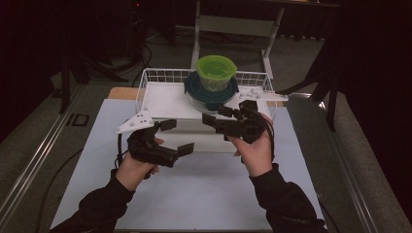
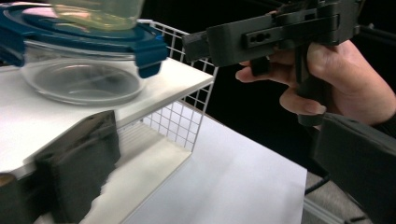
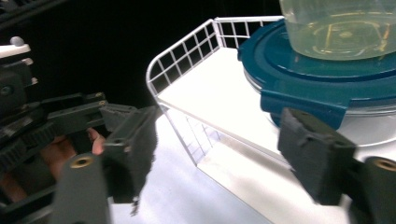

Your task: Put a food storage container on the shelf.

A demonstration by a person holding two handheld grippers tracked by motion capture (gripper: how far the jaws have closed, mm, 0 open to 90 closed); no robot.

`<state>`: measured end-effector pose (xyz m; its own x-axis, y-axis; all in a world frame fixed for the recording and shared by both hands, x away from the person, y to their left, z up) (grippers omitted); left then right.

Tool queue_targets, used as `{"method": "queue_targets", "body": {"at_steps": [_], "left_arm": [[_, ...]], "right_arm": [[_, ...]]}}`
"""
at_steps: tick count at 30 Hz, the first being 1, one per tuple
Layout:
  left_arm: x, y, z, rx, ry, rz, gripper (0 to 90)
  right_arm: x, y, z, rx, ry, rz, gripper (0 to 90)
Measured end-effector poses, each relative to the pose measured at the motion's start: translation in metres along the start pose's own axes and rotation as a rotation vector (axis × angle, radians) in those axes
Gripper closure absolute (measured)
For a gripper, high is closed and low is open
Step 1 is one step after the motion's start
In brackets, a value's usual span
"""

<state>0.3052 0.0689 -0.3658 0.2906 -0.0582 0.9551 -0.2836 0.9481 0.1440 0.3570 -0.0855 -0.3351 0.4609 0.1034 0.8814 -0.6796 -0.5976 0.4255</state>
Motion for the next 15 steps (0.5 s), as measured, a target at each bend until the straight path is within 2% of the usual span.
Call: {"method": "queue_targets", "body": {"at_steps": [2,3,7,11,15], "left_arm": [[-0.001,0.000,0.002,-0.004,0.009,0.009,0.0],[-0.002,0.000,0.003,-0.012,0.012,0.015,0.0],[-0.006,0.001,0.005,-0.002,-0.015,0.013,0.0],[-0.016,0.001,0.006,0.009,-0.032,0.002,0.0],[-0.027,0.001,0.008,0.000,-0.053,-0.013,0.0]], "right_arm": [[-0.004,0.002,-0.001,0.020,0.011,0.019,16.5],[-0.006,0.003,-0.001,0.025,0.020,0.024,15.8],[-0.016,0.004,0.000,0.023,0.049,0.033,14.5],[-0.028,0.007,0.003,0.008,0.054,0.042,14.5],[-0.041,0.009,0.007,-0.004,0.058,0.045,14.7]]}}
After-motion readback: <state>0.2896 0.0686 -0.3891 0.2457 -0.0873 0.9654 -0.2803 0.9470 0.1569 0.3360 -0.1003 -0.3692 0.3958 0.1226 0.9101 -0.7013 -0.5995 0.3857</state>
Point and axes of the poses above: each handheld gripper's, and its own axes: y roughly backward along the jaws, x roughly out of its top, z roughly to its right, the point moved 7 cm from there along -y, roughly forward along the jaws, and after that the axes turned 14 degrees about -x, right-handed, at the moved point
